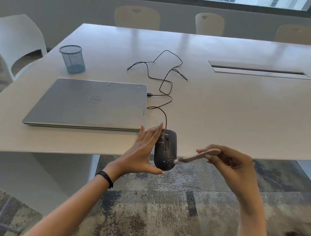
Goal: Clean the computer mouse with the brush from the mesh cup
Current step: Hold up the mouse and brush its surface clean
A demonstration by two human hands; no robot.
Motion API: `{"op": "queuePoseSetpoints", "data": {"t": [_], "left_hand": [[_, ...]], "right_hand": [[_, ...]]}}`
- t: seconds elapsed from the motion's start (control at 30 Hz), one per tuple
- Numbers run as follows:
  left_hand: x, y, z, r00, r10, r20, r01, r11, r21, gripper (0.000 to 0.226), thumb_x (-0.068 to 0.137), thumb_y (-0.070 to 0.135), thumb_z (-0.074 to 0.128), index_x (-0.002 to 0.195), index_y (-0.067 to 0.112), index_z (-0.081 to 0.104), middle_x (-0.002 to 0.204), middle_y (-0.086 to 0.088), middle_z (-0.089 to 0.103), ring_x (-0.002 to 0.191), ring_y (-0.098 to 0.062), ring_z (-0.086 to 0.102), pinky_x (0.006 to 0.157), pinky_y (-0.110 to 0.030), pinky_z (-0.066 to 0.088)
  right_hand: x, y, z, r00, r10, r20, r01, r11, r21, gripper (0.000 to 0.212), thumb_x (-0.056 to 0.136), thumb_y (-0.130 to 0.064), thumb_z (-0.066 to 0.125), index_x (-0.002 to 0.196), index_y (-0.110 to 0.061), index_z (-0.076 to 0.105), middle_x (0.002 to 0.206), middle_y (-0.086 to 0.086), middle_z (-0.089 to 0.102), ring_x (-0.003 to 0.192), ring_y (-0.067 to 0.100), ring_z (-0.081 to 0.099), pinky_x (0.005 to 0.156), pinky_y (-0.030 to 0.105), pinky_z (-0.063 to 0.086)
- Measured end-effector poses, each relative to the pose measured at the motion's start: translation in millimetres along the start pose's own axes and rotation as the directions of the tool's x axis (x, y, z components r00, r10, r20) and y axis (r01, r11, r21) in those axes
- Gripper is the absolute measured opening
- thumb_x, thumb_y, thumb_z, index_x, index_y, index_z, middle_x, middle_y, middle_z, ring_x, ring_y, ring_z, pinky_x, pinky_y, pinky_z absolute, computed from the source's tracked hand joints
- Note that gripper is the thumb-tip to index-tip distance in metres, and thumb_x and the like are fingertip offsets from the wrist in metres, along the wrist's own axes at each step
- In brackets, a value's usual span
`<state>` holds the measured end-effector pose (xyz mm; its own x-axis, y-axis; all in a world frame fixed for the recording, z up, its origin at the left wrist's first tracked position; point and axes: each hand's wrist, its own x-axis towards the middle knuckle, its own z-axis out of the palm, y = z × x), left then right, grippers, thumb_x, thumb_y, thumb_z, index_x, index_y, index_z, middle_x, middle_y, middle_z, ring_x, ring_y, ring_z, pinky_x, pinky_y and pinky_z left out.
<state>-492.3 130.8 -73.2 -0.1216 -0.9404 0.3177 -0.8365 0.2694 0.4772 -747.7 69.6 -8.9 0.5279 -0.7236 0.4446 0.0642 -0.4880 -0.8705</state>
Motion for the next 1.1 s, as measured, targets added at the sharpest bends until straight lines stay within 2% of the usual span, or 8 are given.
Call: {"op": "queuePoseSetpoints", "data": {"t": [0.13,0.3,0.43,0.5,0.6,0.9,1.0,1.1], "left_hand": [[-1,-1,1,1.0,0.006,0.001,-0.006,0.998,0.054,0.131,0.062,0.062,0.074,0.146,0.012,-0.013,0.155,-0.011,0.012,0.144,-0.015,0.0,0.113,-0.051,-0.018],[-1,-1,0,1.0,0.004,-0.008,-0.003,0.996,0.086,0.129,0.062,0.071,0.064,0.146,0.009,-0.011,0.154,-0.003,0.001,0.144,-0.013,-0.005,0.112,-0.049,-0.021],[-1,0,-1,1.0,0.009,-0.005,-0.008,0.995,0.097,0.129,0.063,0.073,0.062,0.147,0.011,-0.014,0.154,-0.005,0.008,0.145,-0.015,-0.002,0.113,-0.047,-0.021],[0,1,-1,1.0,0.013,-0.004,-0.013,0.995,0.098,0.129,0.063,0.073,0.063,0.147,0.012,-0.014,0.153,-0.008,0.013,0.144,-0.014,-0.001,0.113,-0.046,-0.021],[1,1,-2,1.0,0.011,-0.007,-0.01,0.995,0.095,0.129,0.063,0.074,0.062,0.147,0.014,-0.016,0.152,-0.011,0.015,0.143,-0.013,-0.001,0.113,-0.045,-0.021],[2,6,-2,1.0,0.029,-0.008,-0.028,0.995,0.098,0.131,0.064,0.067,0.069,0.147,0.012,-0.015,0.151,-0.011,0.019,0.143,-0.019,0.005,0.114,-0.052,-0.015],[2,7,-2,0.999,0.035,-0.013,-0.033,0.995,0.098,0.131,0.063,0.066,0.07,0.147,0.011,-0.014,0.151,-0.012,0.019,0.143,-0.018,0.004,0.114,-0.051,-0.017],[2,6,-4,0.999,0.027,-0.02,-0.025,0.995,0.097,0.132,0.062,0.067,0.071,0.146,0.011,-0.015,0.152,-0.012,0.017,0.142,-0.015,0.001,0.113,-0.048,-0.019]], "right_hand": [[0,-1,7,0.999,-0.03,-0.029,0.031,0.999,0.036,0.016,0.082,-0.028,0.069,0.095,-0.035,0.074,0.092,-0.007,0.077,0.089,0.028,0.071,0.076,0.042,0.055],[-1,-2,9,0.998,-0.028,0.049,0.028,1.0,-0.002,0.023,0.082,-0.017,0.067,0.097,-0.034,0.074,0.093,-0.009,0.076,0.091,0.015,0.072,0.077,0.027,0.056],[1,-7,14,0.999,-0.035,-0.026,0.035,0.999,0.021,0.019,0.081,-0.021,0.068,0.095,-0.033,0.074,0.091,-0.008,0.077,0.083,0.035,0.07,0.07,0.05,0.055],[1,-7,16,1.0,-0.022,-0.002,0.022,1.0,-0.004,0.018,0.081,-0.022,0.068,0.096,-0.029,0.075,0.09,-0.007,0.077,0.081,0.037,0.07,0.07,0.055,0.053],[0,-8,15,1.0,-0.025,0.014,0.026,0.999,-0.04,0.018,0.08,-0.016,0.069,0.094,-0.025,0.075,0.089,-0.007,0.077,0.082,0.026,0.072,0.073,0.048,0.056],[0,-10,33,0.999,-0.01,-0.031,0.01,1.0,-0.003,0.014,0.081,-0.019,0.07,0.093,-0.022,0.075,0.088,-0.007,0.077,0.082,0.015,0.073,0.069,0.036,0.06],[-1,-5,35,0.995,0.026,-0.101,-0.025,1.0,0.014,0.015,0.078,-0.024,0.071,0.092,-0.03,0.076,0.086,-0.008,0.077,0.08,0.02,0.073,0.067,0.042,0.06],[-4,-4,28,0.981,0.026,-0.19,-0.016,0.998,0.055,0.015,0.078,-0.032,0.072,0.093,-0.031,0.075,0.088,-0.007,0.077,0.084,0.018,0.073,0.068,0.034,0.06]]}}
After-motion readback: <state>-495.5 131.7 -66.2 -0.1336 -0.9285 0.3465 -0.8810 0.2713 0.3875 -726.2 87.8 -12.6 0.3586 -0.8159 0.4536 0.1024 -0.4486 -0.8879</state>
